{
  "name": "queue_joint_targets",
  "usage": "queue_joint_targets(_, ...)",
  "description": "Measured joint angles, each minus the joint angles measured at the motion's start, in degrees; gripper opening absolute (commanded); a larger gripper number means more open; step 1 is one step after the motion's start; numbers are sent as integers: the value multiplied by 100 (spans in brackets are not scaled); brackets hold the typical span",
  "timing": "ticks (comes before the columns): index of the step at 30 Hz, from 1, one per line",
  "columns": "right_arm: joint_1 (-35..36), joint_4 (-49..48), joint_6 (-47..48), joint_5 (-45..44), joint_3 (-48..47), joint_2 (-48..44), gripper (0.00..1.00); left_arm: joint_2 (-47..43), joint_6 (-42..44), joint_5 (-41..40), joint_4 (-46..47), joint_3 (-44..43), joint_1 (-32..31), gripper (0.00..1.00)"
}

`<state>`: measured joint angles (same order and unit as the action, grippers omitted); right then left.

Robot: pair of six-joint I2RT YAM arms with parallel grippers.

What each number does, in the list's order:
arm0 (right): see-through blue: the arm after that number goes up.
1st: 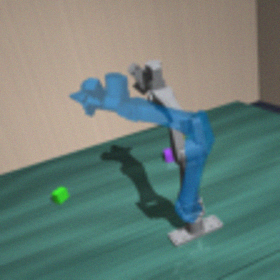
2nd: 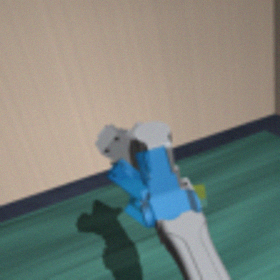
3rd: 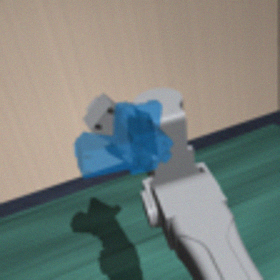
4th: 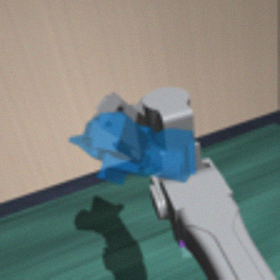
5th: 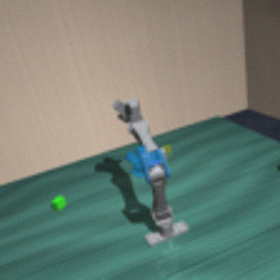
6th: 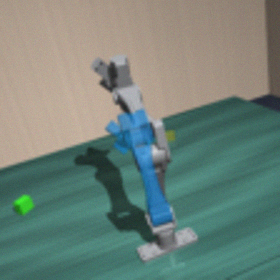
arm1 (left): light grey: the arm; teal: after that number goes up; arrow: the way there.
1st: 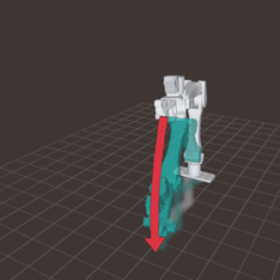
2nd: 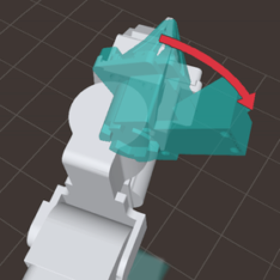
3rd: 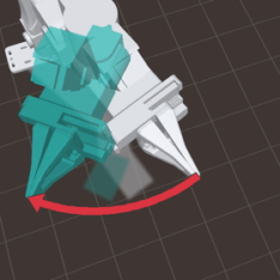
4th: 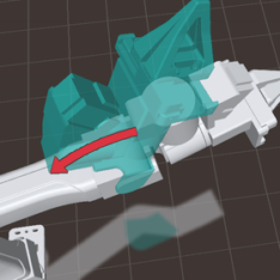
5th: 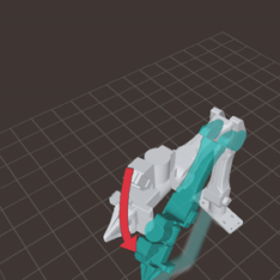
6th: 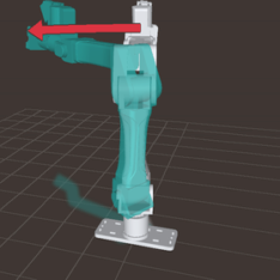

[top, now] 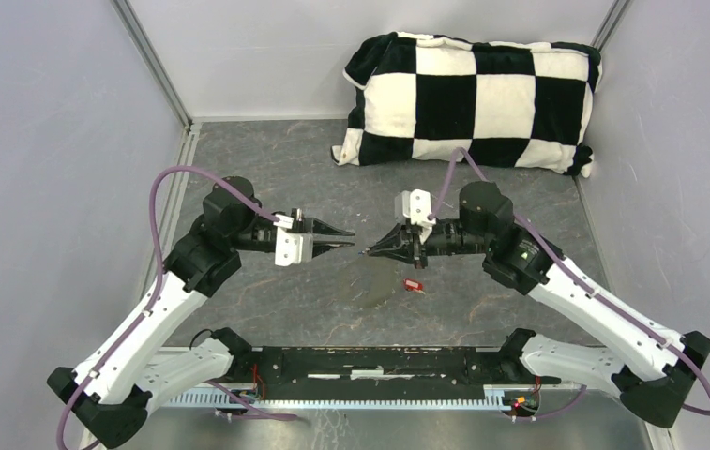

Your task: Put the keys on the keyring

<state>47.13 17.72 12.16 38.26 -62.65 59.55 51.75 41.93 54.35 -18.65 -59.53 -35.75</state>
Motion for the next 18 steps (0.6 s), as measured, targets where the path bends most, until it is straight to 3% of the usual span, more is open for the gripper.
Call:
queue_joint_targets(4, 2, -1113, -407, 345, 619, -256, 0, -31, 55, 282, -409, -146, 0, 39)
queue_joint_targets(7, 2, -1832, -730, 551, 855, -219, 1, -28, 44, 413, -568, -181, 0, 43)
queue_joint_targets(11, 2, -2376, -964, 728, 903, -133, 0, 13, -4, 592, -748, -208, 0, 35)
queue_joint_targets(18, 0, -2625, -1088, 907, 905, -74, 0, 24, -13, 684, -911, -247, 0, 30)
